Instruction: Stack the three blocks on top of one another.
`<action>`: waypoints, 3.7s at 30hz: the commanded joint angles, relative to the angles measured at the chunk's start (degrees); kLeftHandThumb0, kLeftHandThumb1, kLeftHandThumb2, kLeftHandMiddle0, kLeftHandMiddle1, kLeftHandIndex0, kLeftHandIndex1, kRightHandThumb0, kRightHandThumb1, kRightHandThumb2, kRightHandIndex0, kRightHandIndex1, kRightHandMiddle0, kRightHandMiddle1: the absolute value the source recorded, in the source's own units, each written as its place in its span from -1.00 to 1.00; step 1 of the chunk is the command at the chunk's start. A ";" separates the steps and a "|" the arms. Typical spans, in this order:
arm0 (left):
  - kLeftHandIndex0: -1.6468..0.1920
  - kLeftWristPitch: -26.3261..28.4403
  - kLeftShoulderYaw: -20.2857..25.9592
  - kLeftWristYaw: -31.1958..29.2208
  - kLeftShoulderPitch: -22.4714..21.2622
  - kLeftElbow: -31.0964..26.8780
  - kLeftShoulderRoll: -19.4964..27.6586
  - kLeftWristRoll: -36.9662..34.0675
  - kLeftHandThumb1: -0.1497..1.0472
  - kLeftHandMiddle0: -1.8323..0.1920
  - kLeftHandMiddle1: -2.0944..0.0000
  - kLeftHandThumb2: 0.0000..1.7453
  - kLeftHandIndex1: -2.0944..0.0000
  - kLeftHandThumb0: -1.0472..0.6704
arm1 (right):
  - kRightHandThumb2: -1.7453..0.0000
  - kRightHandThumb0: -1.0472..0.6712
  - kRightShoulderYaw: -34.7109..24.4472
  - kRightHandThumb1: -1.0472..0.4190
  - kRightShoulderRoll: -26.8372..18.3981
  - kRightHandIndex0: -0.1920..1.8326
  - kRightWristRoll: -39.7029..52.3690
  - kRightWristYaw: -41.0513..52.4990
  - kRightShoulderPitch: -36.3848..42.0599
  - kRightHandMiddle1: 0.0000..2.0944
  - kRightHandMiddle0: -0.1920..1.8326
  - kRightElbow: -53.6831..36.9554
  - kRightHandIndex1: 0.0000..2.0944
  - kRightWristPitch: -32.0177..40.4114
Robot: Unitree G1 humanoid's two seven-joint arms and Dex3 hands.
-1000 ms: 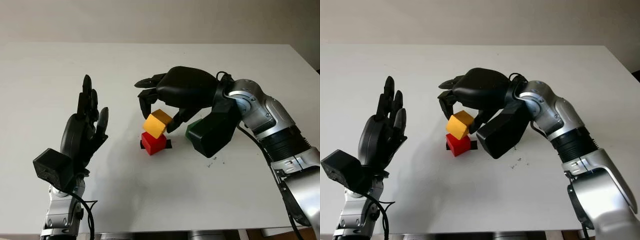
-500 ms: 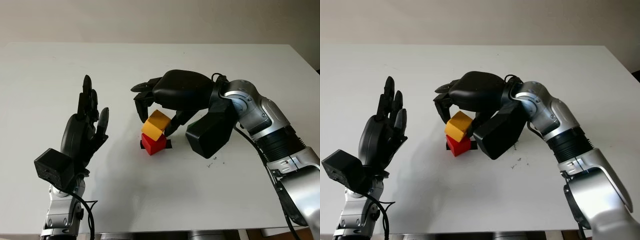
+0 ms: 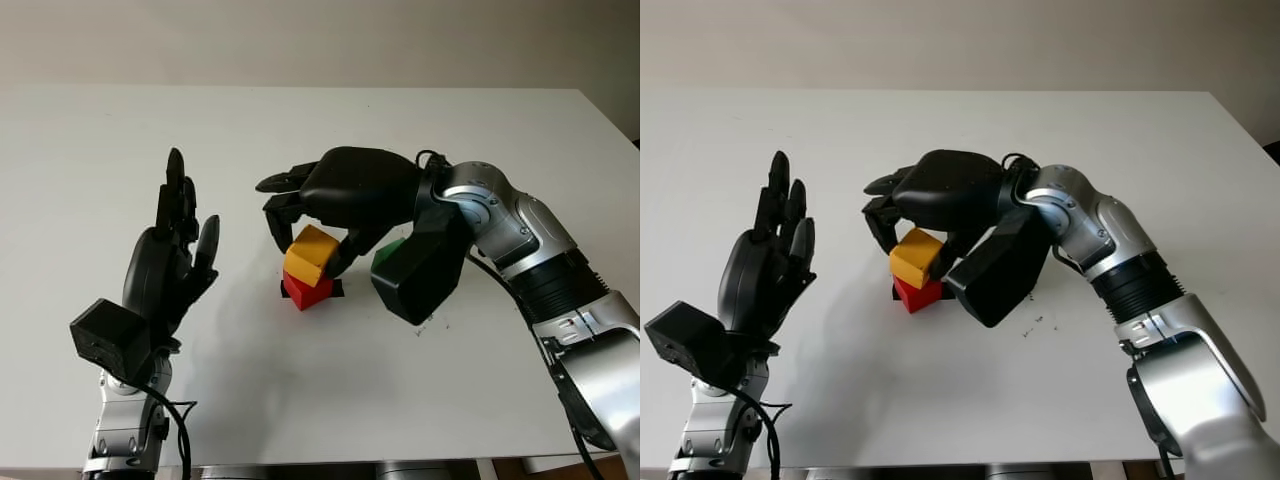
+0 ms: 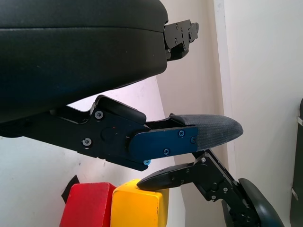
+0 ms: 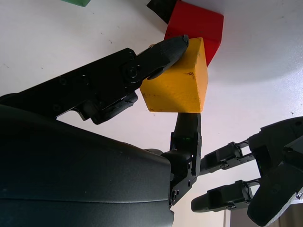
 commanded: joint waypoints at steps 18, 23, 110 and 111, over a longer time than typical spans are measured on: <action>1.00 -0.19 -0.28 0.52 1.60 -0.60 0.11 0.30 1.00 1.00 0.96 -0.42 0.99 -0.68 | 0.95 -0.58 2.02 -0.80 -1.92 -0.91 -2.96 2.69 -1.59 -0.75 -0.81 0.73 -0.98 -0.15; 1.00 0.90 -0.25 0.63 1.61 -1.17 -0.21 -0.25 1.00 0.99 0.95 -0.45 0.97 -0.69 | 0.95 -0.64 1.86 -0.76 -2.95 -1.00 -3.07 3.87 -1.32 -0.92 -0.97 -0.57 -1.00 -0.47; 1.00 6.63 1.68 -2.89 2.71 -4.83 2.96 -1.69 1.00 1.00 0.96 -0.50 0.95 -0.74 | 0.94 -0.22 -6.42 -0.84 -16.81 -0.54 -9.49 -15.05 16.75 0.14 -0.32 0.46 -0.93 3.83; 0.99 6.54 1.70 -2.95 2.63 -4.72 2.95 -1.78 1.00 1.00 0.95 -0.50 0.95 -0.74 | 0.94 -0.23 -6.41 -0.84 -16.81 -0.53 -9.89 -15.77 16.09 0.14 -0.32 0.96 -0.92 3.56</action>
